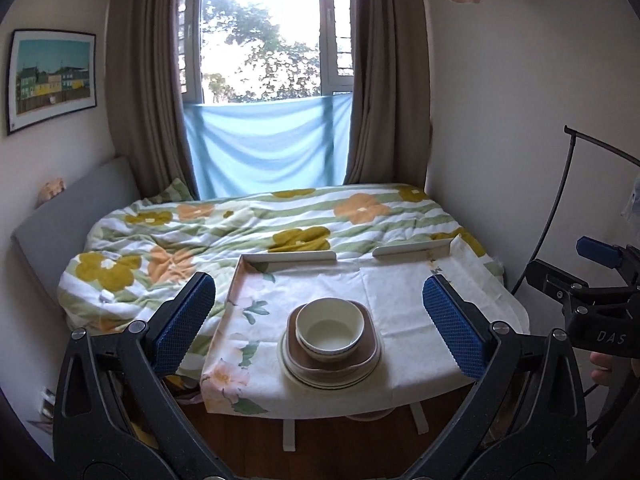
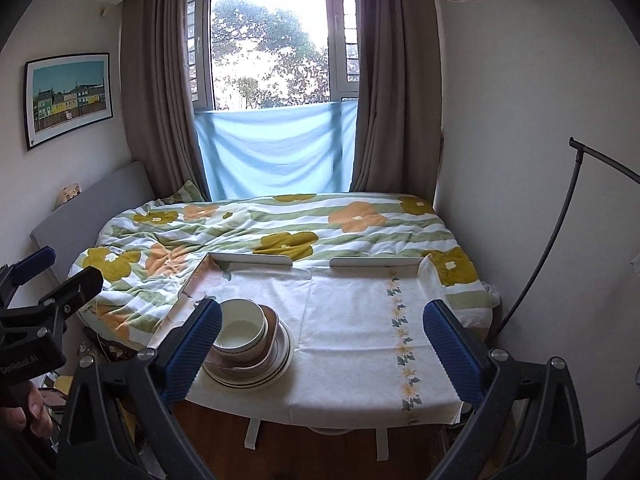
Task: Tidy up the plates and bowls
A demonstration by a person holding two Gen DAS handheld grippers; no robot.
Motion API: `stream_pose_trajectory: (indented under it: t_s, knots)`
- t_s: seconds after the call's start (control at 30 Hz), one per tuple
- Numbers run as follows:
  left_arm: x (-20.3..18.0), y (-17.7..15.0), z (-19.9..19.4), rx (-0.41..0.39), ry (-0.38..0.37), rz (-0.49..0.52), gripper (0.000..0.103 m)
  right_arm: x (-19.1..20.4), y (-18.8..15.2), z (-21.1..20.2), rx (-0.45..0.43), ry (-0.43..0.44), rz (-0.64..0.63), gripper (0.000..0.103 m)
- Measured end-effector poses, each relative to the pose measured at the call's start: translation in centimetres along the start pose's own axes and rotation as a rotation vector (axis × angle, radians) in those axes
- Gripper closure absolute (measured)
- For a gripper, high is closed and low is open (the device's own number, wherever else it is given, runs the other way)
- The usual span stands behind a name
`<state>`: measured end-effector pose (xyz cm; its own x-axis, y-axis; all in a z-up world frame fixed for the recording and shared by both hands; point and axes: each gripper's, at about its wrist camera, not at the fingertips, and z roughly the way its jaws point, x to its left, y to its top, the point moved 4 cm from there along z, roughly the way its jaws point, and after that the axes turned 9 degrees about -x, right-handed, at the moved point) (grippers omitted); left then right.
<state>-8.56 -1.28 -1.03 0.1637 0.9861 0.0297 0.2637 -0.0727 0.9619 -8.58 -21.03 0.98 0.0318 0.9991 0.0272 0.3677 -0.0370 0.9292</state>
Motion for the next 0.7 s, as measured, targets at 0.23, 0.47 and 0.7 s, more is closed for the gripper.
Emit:
stream_pose_trajectory:
  t_s: [0.23,0.47,0.7]
  knots:
    - [-0.49,0.04,-0.23,-0.010,0.002,-0.005,0.000,-0.43,-0.05,-0.31,-0.007,-0.007,0.006,0.003]
    - [-0.77,-0.10,-0.44,-0.016,0.015,0.020,0.000,-0.35,0.05,-0.22,-0.013,-0.003,0.007,0.003]
    - [-0.91,-0.15,-0.30,-0.016,0.018,0.016,0.000,-0.32,0.14,-0.15,-0.012,-0.002,0.006,0.003]
